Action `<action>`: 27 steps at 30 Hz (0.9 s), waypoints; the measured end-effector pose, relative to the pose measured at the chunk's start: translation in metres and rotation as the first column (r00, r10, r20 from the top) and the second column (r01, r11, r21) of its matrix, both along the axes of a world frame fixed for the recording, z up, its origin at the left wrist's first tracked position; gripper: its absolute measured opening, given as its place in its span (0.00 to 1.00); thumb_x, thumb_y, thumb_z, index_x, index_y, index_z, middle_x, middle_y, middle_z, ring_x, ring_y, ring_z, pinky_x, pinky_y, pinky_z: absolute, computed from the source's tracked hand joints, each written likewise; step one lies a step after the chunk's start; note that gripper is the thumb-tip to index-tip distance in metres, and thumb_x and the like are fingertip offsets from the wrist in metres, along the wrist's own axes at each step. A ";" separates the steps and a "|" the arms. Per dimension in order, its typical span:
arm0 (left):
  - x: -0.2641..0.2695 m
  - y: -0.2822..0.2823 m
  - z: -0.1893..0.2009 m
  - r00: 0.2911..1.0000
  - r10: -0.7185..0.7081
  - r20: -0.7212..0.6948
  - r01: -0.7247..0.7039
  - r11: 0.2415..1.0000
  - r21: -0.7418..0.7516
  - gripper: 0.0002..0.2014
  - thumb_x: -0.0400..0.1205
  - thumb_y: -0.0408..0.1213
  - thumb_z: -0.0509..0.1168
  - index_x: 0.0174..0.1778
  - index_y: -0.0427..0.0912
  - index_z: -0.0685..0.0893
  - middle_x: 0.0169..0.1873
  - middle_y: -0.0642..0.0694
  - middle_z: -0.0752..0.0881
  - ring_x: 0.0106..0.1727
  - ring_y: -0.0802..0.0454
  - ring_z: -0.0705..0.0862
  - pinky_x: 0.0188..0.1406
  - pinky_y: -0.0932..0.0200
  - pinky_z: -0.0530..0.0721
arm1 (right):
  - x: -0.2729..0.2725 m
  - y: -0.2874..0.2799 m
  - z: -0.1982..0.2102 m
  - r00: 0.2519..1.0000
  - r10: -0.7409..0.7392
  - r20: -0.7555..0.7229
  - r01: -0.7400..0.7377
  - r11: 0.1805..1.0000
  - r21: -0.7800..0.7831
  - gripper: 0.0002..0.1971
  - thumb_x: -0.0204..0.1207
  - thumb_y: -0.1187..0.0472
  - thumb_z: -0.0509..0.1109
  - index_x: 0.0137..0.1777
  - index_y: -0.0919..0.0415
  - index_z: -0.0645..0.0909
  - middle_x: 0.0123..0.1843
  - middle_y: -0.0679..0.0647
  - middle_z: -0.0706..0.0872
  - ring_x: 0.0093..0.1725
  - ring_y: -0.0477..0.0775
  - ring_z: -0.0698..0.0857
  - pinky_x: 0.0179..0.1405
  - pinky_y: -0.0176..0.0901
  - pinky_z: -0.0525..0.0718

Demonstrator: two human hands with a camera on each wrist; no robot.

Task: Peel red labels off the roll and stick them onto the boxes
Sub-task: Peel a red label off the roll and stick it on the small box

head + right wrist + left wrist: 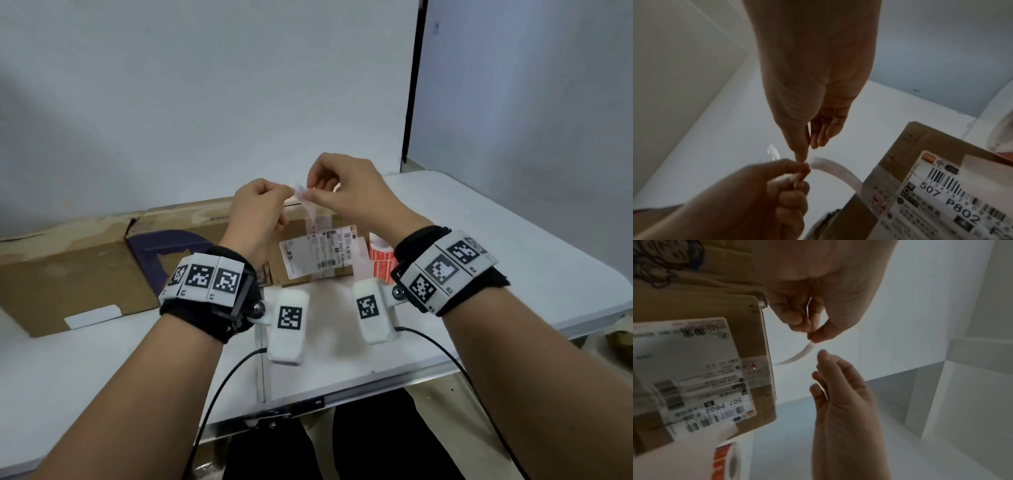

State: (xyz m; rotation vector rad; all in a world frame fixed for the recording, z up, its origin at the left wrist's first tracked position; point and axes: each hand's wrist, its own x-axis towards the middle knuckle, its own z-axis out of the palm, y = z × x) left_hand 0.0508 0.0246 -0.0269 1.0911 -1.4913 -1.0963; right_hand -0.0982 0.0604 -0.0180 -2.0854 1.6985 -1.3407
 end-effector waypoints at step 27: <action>-0.008 -0.014 0.033 0.984 -0.105 -0.141 0.117 0.990 0.076 0.08 0.78 0.42 0.68 0.48 0.43 0.82 0.39 0.52 0.80 0.31 0.55 0.79 0.33 0.62 0.76 | 0.007 -0.036 0.016 0.941 -0.243 -0.234 0.196 0.958 -0.207 0.09 0.79 0.55 0.64 0.46 0.60 0.80 0.44 0.52 0.84 0.43 0.54 0.83 0.43 0.49 0.83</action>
